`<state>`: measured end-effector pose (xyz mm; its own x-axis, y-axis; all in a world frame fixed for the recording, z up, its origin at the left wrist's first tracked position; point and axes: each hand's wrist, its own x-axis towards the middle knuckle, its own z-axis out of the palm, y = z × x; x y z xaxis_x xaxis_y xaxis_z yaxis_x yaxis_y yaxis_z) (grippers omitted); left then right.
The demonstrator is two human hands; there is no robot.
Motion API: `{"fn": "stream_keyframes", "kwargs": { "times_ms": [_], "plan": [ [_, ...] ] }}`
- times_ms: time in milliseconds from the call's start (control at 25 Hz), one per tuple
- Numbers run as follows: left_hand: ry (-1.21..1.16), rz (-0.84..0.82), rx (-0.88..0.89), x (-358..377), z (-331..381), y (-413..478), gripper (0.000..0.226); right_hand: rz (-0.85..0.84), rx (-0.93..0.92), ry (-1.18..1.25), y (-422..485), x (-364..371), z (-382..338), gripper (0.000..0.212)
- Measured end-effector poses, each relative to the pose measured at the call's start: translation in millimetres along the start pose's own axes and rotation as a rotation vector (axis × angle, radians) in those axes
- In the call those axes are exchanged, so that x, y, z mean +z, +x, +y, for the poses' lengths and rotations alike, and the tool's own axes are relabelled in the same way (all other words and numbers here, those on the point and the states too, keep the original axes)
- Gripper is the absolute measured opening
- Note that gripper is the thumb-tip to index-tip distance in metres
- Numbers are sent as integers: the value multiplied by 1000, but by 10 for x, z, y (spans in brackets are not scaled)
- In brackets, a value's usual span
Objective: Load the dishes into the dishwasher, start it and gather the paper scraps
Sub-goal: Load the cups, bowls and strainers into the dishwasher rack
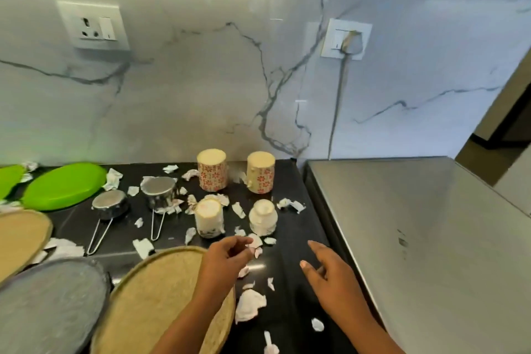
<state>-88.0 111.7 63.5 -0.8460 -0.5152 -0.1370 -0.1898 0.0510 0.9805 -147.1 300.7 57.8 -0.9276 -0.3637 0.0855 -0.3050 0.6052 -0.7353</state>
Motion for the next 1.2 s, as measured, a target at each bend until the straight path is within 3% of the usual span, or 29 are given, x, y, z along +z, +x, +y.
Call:
{"fn": "stream_keyframes", "kwargs": {
  "times_ms": [560, 800, 960, 1200],
  "plan": [
    [277, -164, 12, 128, -174, 1122, 69, -138, 181, -93, 889, 552, -263, 65],
    [319, -265, 58, 242, -131, 1311, 64, -184, 199, -36, 1168, 662, -277, 69],
    [295, -214, 60, 228, -130, 1342, 64, -161, 219, 81, 1178, 715, -309, 63],
    [173, -252, 140, 410, -15, 1125, 59, -10, 186, 236, 932, 418, -254, 58]
  ]
}}
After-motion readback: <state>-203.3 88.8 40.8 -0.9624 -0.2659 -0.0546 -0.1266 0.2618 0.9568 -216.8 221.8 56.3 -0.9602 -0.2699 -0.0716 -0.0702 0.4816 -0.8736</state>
